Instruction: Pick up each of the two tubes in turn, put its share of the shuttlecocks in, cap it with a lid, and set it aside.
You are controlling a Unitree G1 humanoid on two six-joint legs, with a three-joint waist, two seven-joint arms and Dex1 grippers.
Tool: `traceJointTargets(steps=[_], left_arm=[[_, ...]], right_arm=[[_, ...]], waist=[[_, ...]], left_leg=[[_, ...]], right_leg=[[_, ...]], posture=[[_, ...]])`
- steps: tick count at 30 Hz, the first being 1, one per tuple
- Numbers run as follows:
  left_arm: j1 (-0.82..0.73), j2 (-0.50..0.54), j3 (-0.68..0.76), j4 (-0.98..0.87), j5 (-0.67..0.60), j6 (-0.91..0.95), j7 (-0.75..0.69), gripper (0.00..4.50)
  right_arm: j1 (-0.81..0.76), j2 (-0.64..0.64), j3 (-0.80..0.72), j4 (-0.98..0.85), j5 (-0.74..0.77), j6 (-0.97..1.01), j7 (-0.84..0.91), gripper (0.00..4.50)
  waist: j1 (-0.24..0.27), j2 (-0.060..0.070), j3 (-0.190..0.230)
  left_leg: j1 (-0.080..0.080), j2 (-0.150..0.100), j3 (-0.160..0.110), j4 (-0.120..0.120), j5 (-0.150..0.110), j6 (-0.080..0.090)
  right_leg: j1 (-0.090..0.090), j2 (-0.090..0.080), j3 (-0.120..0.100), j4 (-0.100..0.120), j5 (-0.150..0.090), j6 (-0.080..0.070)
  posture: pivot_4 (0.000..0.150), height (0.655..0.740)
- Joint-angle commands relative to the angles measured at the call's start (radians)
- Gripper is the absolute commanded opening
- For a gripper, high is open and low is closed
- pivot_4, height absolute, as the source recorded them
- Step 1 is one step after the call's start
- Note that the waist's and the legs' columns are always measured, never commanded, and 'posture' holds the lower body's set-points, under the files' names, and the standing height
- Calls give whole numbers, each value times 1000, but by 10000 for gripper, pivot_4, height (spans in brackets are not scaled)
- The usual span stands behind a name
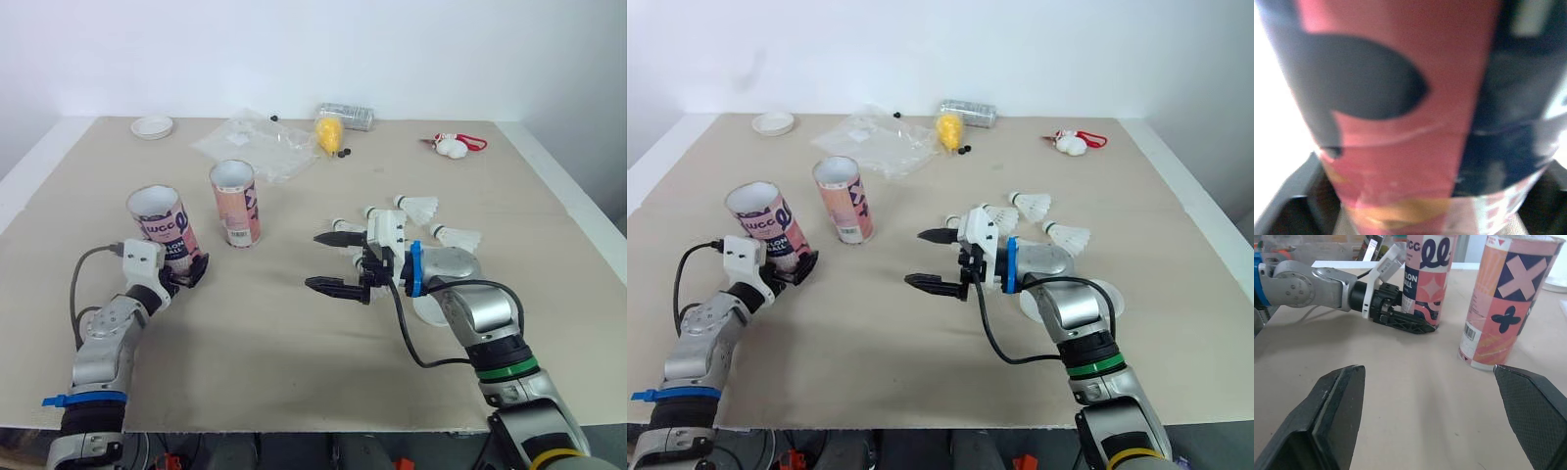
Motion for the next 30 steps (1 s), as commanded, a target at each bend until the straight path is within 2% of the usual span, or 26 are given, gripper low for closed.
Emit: traceJointTargets(steps=[1, 7, 12, 17, 23, 26, 30], left_arm=[[7, 10, -2, 59, 28, -11, 5, 30717], [-4, 23, 17, 71, 17, -37, 4, 30717], [35, 55, 18, 4, 6, -66, -34, 30717], [121, 129, 0, -173, -23, -61, -147, 30717], [251, 298, -116, -402, -17, -20, -390, 30717], [239, 368, -189, -447, -7, 24, -476, 30717], [104, 434, -316, -445, 32, 115, -583, 30717]], right_arm=[[-7, -9, -43, -41, 15, -3, -3, 45000], [-3, -14, -48, -48, 15, 4, -5, 45000], [8, -16, -61, -62, 16, 14, -12, 45000], [42, -34, -120, -123, 54, 69, -57, 45000], [149, -80, -199, -277, 94, 155, -142, 45000], [186, -96, -228, -342, 119, 193, -177, 45000], [273, -156, -287, -458, 229, 317, -178, 45000]], waist=[[0, 0, 0], [0, 0, 0], [-4, 0, 0], [-2, 0, 1], [1, -2, 2], [1, -2, 2], [5, -2, 2]], left_leg=[[0, 0, 0, 0, 0, 0], [0, 0, 0, 0, 2, 1], [0, 1, 1, -1, 2, 0], [-2, 1, 1, -4, 1, -1], [-4, 0, 0, -6, -2, -5], [-4, 0, 0, -7, -2, -5], [-3, 0, -1, -7, -2, -5]], right_leg=[[0, 0, 0, 0, 0, -1], [0, 0, 0, 0, 1, -3], [-1, 0, 0, 0, 1, -3], [-4, 0, 0, 0, 0, -2], [-4, -2, 0, 0, -4, -6], [-5, -2, 0, -1, -9, -7], [-4, -1, -1, 0, -12, -5]], posture=[[1500, 7400], [1500, 7400], [1500, 7400], [1500, 7400], [1500, 7400], [1500, 7400], [1500, 7400]])
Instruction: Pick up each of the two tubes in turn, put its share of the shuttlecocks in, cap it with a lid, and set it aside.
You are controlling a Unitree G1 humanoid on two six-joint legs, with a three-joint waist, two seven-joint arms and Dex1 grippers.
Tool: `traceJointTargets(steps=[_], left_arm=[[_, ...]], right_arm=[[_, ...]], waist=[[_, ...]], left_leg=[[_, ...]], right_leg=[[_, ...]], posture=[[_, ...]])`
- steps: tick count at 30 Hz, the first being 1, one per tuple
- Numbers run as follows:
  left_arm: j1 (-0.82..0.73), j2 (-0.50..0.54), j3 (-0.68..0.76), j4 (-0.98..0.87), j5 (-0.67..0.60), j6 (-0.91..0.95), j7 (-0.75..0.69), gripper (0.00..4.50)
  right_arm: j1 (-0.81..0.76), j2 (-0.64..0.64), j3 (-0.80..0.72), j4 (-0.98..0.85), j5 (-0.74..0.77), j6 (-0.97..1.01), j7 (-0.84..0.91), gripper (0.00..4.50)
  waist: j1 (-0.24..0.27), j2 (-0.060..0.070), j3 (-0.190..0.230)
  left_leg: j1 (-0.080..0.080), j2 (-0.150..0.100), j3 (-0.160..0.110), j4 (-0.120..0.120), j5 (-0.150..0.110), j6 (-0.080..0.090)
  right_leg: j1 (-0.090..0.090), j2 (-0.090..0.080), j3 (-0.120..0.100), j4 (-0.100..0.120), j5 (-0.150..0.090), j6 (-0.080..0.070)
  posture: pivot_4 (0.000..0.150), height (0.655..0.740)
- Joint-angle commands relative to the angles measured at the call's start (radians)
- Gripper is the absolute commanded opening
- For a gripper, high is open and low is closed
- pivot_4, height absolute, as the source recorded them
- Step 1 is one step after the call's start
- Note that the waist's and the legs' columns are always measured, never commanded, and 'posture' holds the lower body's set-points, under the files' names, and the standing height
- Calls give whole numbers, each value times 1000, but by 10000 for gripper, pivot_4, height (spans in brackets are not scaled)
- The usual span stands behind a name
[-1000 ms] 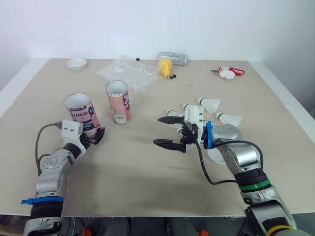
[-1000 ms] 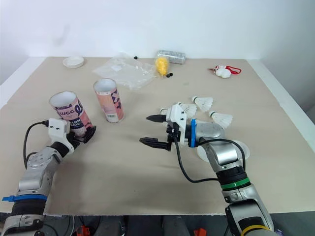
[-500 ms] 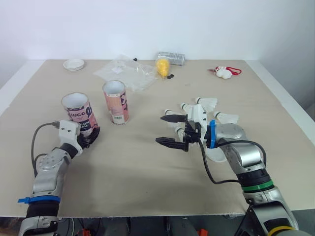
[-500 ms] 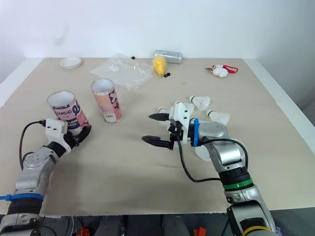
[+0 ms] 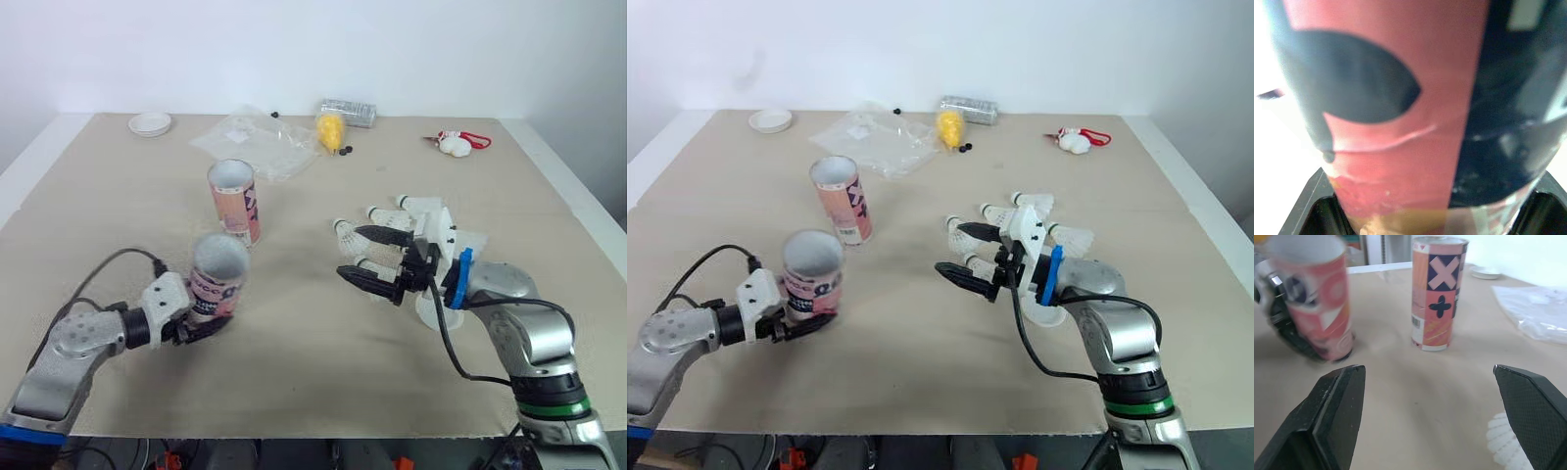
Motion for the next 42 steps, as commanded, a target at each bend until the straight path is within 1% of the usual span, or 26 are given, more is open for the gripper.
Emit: traceJointTargets(steps=[1, 5, 7, 10, 13, 18, 26, 32, 37, 42], left_arm=[[-87, 34, -106, -14, 39, 71, -93, 30717], [-245, 60, -211, 19, 80, 139, -204, 30717], [-311, 59, -249, 53, 101, 150, -251, 30717], [-407, 46, -294, 101, 119, 152, -325, 30717], [-484, 21, -325, 143, 128, 144, -382, 30717], [-581, -28, -370, 228, 178, 81, -424, 30717], [-625, -89, -384, 266, 200, 54, -448, 30717], [-651, -113, -395, 282, 220, 67, -460, 30717], [-662, -125, -386, 264, 212, 128, -458, 30717], [-642, -134, -370, 226, 186, 215, -445, 30717]], right_arm=[[52, -54, -72, -120, 116, 99, 1, 45000], [149, -114, -128, -233, 202, 203, -43, 45000], [192, -119, -147, -269, 199, 220, -93, 45000], [270, -95, -156, -324, 170, 221, -182, 45000], [316, -64, -154, -353, 150, 230, -275, 45000], [377, -33, -133, -383, 140, 256, -363, 45000], [400, -1, -98, -394, 120, 273, -441, 45000], [341, 48, -46, -335, 66, 277, -508, 45000], [274, 105, 2, -286, 32, 295, -563, 45000], [244, 125, 25, -257, -1, 310, -594, 45000]], waist=[[-2, 0, 0], [1, 0, 0], [-1, 0, 0], [2, 0, 0], [1, 0, 0], [3, -1, 0], [-4, -1, 0], [-5, -1, 0], [-5, -1, 0], [-5, -1, 0]], left_leg=[[0, 0, 1, 0, 0, 0], [0, -1, 1, 0, 0, 0], [0, -1, 1, 0, -1, 1], [0, -1, 0, 0, -1, 2], [-1, -1, 0, 0, -1, 2], [-1, -1, -1, 1, -1, 2], [-2, -1, -1, 1, -1, 2], [-2, -1, -1, 3, -1, 2], [-3, -1, -1, 6, -1, 3], [-4, -1, -2, 7, -1, 3]], right_leg=[[0, 0, 1, 0, 0, 0], [1, -1, 1, 0, -1, 2], [1, -1, 1, 0, -1, 2], [1, 0, 0, 0, -1, 3], [1, 0, 0, 0, -1, 3], [1, 0, -1, 0, 0, 5], [0, 0, 0, 0, 0, 6], [1, 1, 0, 1, 1, 6], [1, 1, 0, 1, 2, 7], [1, 1, 0, 1, 3, 8]], posture=[[1500, 7400], [1500, 7400], [1500, 7400], [1500, 7400], [1500, 7400], [1500, 7400], [1500, 7400], [1500, 7400], [1500, 7400], [1500, 7400]])
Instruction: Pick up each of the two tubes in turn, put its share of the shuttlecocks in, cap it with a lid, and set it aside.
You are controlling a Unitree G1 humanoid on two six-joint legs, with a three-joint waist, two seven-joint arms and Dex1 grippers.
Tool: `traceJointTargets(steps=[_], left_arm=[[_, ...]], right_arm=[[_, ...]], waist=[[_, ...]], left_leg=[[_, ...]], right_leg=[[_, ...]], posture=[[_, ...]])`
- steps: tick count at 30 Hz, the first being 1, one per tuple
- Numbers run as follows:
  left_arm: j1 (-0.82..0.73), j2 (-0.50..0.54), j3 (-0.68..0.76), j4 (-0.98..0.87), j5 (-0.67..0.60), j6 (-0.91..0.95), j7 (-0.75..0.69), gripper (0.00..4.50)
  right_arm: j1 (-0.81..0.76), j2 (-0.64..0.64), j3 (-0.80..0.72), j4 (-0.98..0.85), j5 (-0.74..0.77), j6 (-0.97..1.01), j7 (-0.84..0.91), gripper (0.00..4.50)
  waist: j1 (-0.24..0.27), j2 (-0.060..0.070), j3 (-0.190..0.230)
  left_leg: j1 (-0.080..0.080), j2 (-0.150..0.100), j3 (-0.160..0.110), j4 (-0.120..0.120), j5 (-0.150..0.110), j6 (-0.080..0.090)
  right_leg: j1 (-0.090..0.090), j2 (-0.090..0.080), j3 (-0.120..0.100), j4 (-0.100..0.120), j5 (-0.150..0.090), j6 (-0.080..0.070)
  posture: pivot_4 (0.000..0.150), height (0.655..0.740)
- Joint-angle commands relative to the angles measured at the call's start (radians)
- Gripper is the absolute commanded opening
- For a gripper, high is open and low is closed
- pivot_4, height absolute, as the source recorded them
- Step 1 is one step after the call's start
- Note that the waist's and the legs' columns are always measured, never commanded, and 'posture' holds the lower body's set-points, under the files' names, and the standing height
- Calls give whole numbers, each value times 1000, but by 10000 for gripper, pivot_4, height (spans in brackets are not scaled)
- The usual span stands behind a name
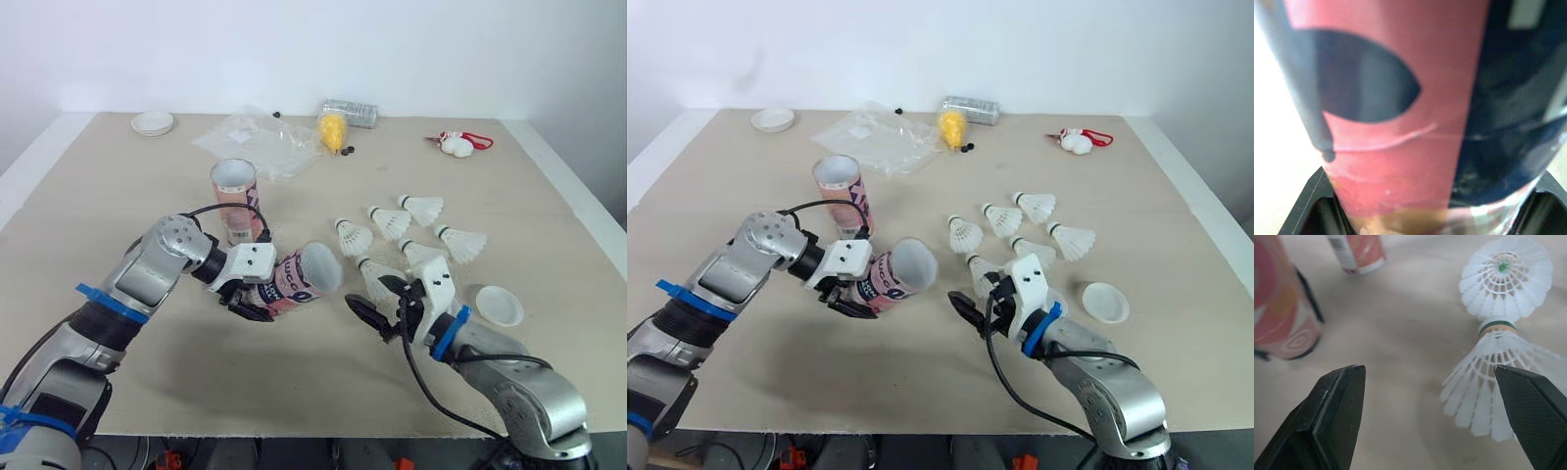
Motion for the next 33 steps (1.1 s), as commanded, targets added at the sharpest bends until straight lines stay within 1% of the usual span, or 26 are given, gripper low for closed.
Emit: traceJointTargets(steps=[1, 3, 6, 9, 11, 12, 14, 15, 17, 18, 23, 25, 30, 32, 33], left_arm=[[7, -2, 33, -57, -37, 68, 10, 30717], [12, -4, 38, -74, -53, 105, 19, 30717], [26, 7, 36, -90, -48, 97, 32, 30717], [33, 18, 29, -86, -35, 72, 42, 30056], [37, 22, 28, -82, -33, 63, 45, 30056], [38, 24, 28, -81, -34, 63, 46, 30056], [40, 25, 29, -84, -40, 65, 49, 30056], [41, 26, 30, -85, -42, 67, 51, 30056], [43, 27, 31, -85, -44, 68, 53, 30056], [44, 28, 31, -84, -45, 67, 53, 30056], [43, 29, 32, -66, -45, 57, 57, 30056], [39, 27, 32, -49, -42, 49, 59, 30056], [33, 26, 30, -21, -38, 31, 58, 30056], [31, 25, 27, -15, -39, 28, 53, 30056], [28, 19, 25, -8, -40, 27, 53, 30056]], right_arm=[[-18, 13, 1, -3, -14, 2, -16, 45000], [-17, 16, -3, -3, -18, 6, -21, 45000], [-19, 17, -3, 3, -28, 10, -25, 45000], [-28, 26, -4, 19, -42, -1, -31, 37573], [-40, 30, 0, 34, -52, -7, -29, 26987], [-43, 32, 2, 40, -55, -9, -28, 22814], [-46, 33, 9, 47, -66, -15, -22, 12594], [-46, 33, 12, 49, -71, -18, -20, 10012], [-46, 33, 17, 51, -79, -22, -15, 884], [-46, 33, 18, 52, -83, -22, -13, 307], [-40, 16, 9, 33, -90, -17, 2, 307], [-45, -11, -3, 12, -83, -6, 26, 307], [-83, -150, -69, -64, -12, 9, 156, 307], [-99, -217, -113, -85, 21, -20, 239, 307], [-132, -272, -159, -93, 51, -48, 311, 307]], waist=[[-1, 0, 0], [-1, 0, 0], [-1, 0, 0], [-1, 0, 0], [-1, 0, 0], [-1, 0, 0], [-1, 0, 0], [-1, 0, 0], [-1, 0, 0], [-1, 0, 0], [-1, 0, 0], [-1, 0, 0], [-1, 0, 0], [-1, 0, 0], [-1, 1, 0]], left_leg=[[0, 0, 0, 0, 0, 0], [0, 0, 0, 0, 0, 1], [0, 0, 0, 0, 0, 1], [0, 0, 0, 0, 0, 1], [0, 0, 0, 0, 0, 1], [0, 0, 0, 0, 0, 1], [0, 0, 0, 1, 0, 1], [0, 0, 0, 1, 0, 1], [0, 0, 0, 0, 0, 1], [0, 0, 0, 0, 0, 1], [0, 0, 0, 1, 0, 1], [0, 0, 0, 1, 0, 1], [0, 0, 0, 2, 0, 1], [1, 0, 0, 2, 0, 1], [1, 1, 0, 2, 0, 2]], right_leg=[[0, 0, 0, 0, 0, 0], [0, 0, 0, 0, 0, 0], [0, 0, 0, 0, 0, 0], [0, 0, 0, 1, 0, 0], [0, 0, 0, 1, 0, -1], [0, 0, 0, 1, 0, -1], [0, 1, 0, 1, 1, -1], [0, 1, 0, 1, 1, -1], [0, 1, 0, 1, 1, -1], [0, 1, 0, 1, 0, -1], [0, 1, 0, 1, 1, -1], [0, 1, 0, 1, 1, -1], [0, 1, 0, 1, 1, 0], [1, 1, 0, 1, 2, 0], [1, 1, 0, 1, 2, 0]], posture=[[1500, 7400], [1500, 7400], [1500, 7400], [1500, 7400], [1500, 7400], [1500, 7400], [1500, 7400], [1500, 7400], [1500, 7400], [1500, 7400], [1500, 7400], [1500, 7400], [1500, 7400], [1500, 7400], [1500, 7400]])
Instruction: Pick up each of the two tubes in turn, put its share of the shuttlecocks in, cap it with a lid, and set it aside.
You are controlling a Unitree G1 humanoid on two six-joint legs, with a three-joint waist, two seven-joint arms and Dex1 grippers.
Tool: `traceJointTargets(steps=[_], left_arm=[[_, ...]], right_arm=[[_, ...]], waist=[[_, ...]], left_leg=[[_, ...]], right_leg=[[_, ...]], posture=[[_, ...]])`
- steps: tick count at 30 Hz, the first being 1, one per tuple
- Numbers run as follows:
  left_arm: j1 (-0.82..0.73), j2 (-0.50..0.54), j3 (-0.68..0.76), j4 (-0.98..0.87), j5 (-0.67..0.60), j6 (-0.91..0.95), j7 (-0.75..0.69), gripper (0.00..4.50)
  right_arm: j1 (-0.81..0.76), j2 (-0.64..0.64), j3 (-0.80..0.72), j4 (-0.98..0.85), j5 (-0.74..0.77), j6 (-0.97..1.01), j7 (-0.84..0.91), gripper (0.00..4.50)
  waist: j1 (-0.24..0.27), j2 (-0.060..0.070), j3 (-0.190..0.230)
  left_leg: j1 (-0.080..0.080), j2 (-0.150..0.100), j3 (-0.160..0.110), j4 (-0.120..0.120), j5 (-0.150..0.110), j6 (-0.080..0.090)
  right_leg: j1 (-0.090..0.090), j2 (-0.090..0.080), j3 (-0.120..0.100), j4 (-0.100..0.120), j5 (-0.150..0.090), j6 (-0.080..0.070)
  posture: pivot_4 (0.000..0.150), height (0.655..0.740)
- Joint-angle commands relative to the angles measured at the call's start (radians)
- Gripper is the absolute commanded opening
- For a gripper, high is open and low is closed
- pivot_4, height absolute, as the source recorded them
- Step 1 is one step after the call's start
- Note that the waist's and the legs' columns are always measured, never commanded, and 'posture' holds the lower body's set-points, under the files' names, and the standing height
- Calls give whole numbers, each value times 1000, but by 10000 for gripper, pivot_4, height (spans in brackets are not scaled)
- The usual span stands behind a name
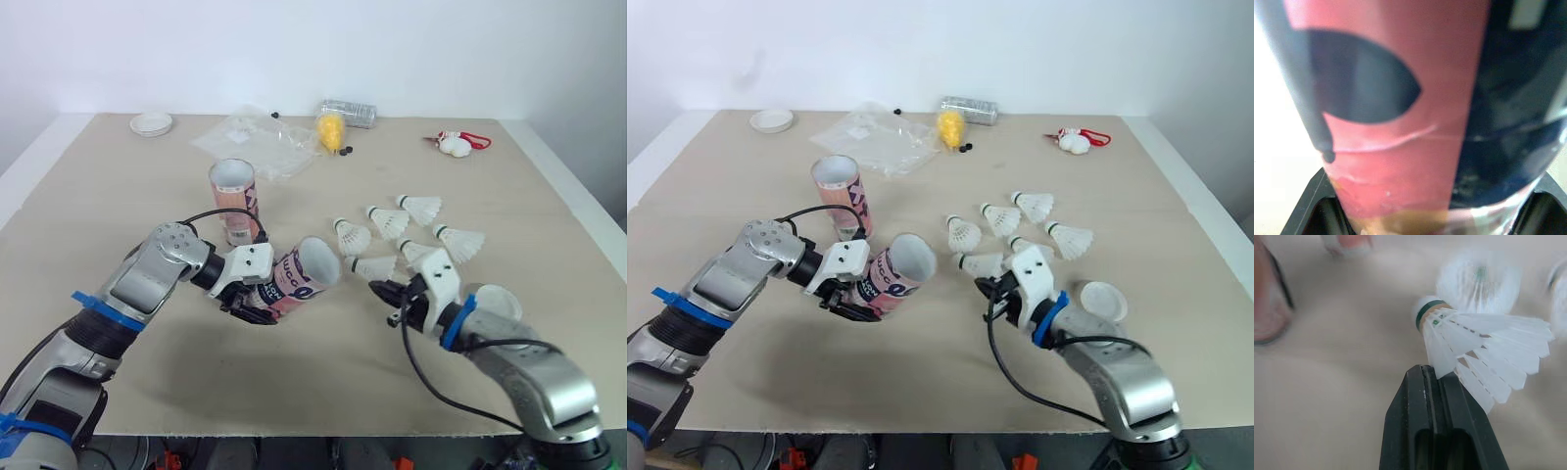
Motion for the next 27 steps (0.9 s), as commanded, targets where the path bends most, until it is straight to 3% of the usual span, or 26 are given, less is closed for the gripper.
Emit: traceJointTargets(steps=[1, 7, 14, 24, 25, 27], left_arm=[[-16, -3, 16, 26, 7, -4, 3, 30056], [-37, -34, 16, 35, -5, 33, 4, 30056], [-49, -48, 16, 9, -13, 77, 7, 30056], [-36, -49, 23, -21, -19, 102, 27, 30056], [-32, -48, 23, -23, -18, 102, 30, 30056], [-26, -46, 24, -27, -18, 103, 34, 30056]], right_arm=[[-82, -128, -128, -63, 83, -95, 197, 307], [-276, -287, -73, 28, -37, -369, 414, 307], [-417, -297, 95, 112, -170, -539, 542, 307], [-459, -268, 177, 196, -250, -676, 640, 307], [-470, -257, 181, 187, -231, -663, 643, 6710], [-488, -228, 174, 172, -188, -621, 630, 13418]], waist=[[0, 1, 1], [0, 2, 1], [1, 1, 1], [0, 2, 1], [0, 2, 1], [-1, 2, 1]], left_leg=[[0, 0, 0, 1, 0, 0], [1, 0, 1, 3, 1, 1], [-1, 0, 1, 3, 1, 2], [-2, -1, 1, 3, 1, 2], [-2, -1, 1, 3, 1, 2], [-2, 0, 1, 3, 1, 2]], right_leg=[[0, 0, 0, 0, 0, 0], [1, 0, 0, 0, 2, 1], [0, -1, 1, -1, 2, 2], [-1, -1, 1, 0, 2, 2], [-1, -1, 1, 0, 2, 2], [-1, -1, 1, 0, 2, 1]], posture=[[1500, 7400], [1500, 7400], [1500, 7400], [1500, 7400], [1500, 7400], [1500, 7400]])
